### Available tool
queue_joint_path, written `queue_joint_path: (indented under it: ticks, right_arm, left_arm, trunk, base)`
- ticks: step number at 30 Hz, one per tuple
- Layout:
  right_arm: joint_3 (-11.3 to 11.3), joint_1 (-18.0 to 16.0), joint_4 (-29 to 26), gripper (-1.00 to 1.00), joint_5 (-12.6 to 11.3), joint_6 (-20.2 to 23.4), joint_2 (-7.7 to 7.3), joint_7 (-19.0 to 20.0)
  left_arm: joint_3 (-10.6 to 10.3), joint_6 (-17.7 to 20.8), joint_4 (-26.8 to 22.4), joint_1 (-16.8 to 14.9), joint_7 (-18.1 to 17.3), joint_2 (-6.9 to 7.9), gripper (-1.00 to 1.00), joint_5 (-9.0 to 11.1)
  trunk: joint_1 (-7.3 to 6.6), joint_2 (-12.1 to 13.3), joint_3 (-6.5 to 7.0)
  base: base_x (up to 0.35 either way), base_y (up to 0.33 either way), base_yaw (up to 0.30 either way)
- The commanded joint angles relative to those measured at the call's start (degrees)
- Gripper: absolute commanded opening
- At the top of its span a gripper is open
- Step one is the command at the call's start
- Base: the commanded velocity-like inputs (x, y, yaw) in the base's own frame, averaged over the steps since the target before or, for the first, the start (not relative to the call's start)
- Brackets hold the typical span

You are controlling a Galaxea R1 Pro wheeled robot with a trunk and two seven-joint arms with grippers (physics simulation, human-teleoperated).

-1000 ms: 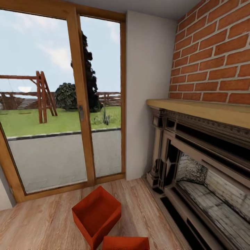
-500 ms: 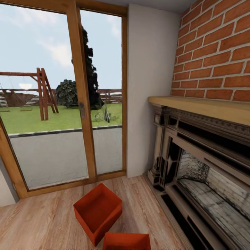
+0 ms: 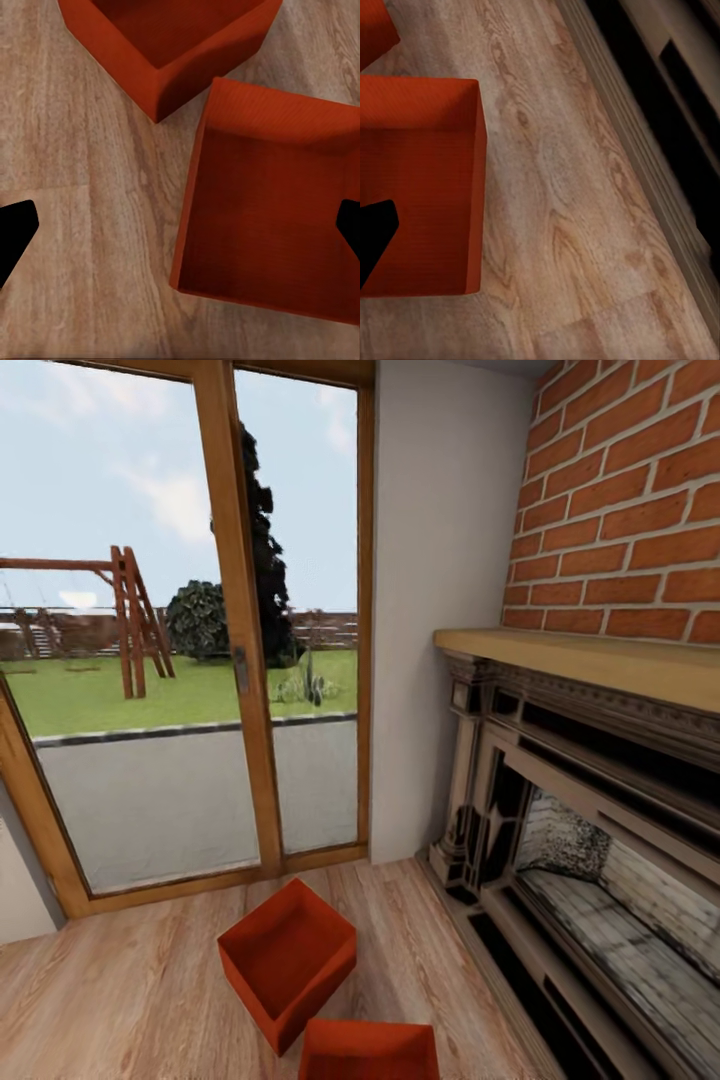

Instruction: Move the two storage containers from the living room to the garage. In the garage, place one container on the floor and stack the other container on top of it (either order is fine).

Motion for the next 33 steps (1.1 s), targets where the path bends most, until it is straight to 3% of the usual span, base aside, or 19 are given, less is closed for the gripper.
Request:
queue_joint_path:
  ticks: [1, 24, 33]
  right_arm:
    - [0.4, 0.0, -0.1, 1.0, -0.5, -0.1, -0.07, -0.5]
    - [0.4, 0.0, 0.0, 1.0, -0.5, -0.1, -0.07, -0.1]
    - [0.4, 0.0, 0.0, 1.0, -0.6, 0.0, -0.07, -0.1]
  left_arm:
    - [-0.3, -0.4, 0.3, -0.1, -0.1, -0.04, 1.0, 0.5]
    - [-0.4, -0.3, 0.3, -0.1, -0.1, -0.05, 1.0, 0.4]
    - [-0.4, -0.3, 0.3, -0.1, 0.0, -0.83, 1.0, 0.3]
  trunk:
    - [0.01, 0.0, -0.16]
    - [0.01, 0.0, -2.31]
    - [0.01, 0.0, -3.16]
  base:
    - [0.0, 0.0, 0.062]
    - [0.0, 0.0, 0.072]
    - [0.0, 0.0, 0.085]
